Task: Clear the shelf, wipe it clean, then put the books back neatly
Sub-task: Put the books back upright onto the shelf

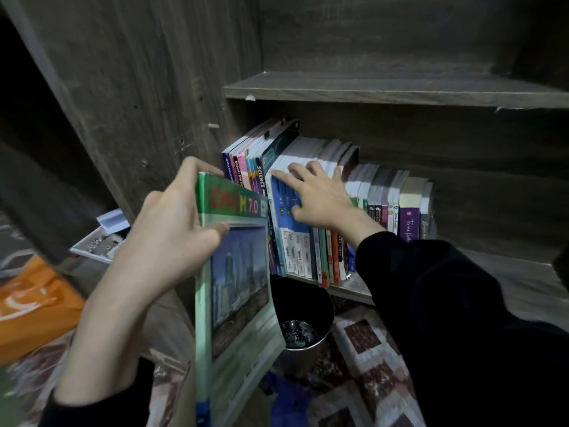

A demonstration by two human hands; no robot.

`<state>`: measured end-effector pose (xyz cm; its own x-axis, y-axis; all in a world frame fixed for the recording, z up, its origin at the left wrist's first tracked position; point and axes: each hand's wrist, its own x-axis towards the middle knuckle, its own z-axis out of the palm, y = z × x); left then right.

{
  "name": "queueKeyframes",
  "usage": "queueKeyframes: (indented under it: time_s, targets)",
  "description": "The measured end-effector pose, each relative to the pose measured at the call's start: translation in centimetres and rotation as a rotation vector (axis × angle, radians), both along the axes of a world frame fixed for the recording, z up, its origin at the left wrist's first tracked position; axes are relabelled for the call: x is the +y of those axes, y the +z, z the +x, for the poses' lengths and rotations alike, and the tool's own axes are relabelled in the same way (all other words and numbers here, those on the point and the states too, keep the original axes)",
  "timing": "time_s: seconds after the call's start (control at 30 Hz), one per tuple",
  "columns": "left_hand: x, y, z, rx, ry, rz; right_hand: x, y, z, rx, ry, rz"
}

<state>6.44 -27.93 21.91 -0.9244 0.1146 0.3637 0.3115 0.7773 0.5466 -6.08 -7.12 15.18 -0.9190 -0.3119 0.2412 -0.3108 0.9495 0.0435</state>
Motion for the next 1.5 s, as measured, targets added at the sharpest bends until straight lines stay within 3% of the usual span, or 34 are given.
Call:
queueKeyframes:
  time_s: [0.37,0.67,1.0,1.5]
  targets:
    - [0.3,2.2,0.1,0.068,-0.023,0.069,2.4,-0.8,0.9,0.095,-0.017,-0.080]
    - [-0.1,4.5,-0.3,0.059,-0.128,0.239,3.6,-1.0,1.9,0.120,-0.027,-0.099]
    - [2.0,4.4,-2.9,0.198,-0.031,-0.008,4.8,-1.1,2.5,0.110,-0.039,-0.133]
    - [7.8,-2.5,-10.0,0.334,-0.044,0.205,4.5,-1.2,2.0,0.100,-0.028,-0.133]
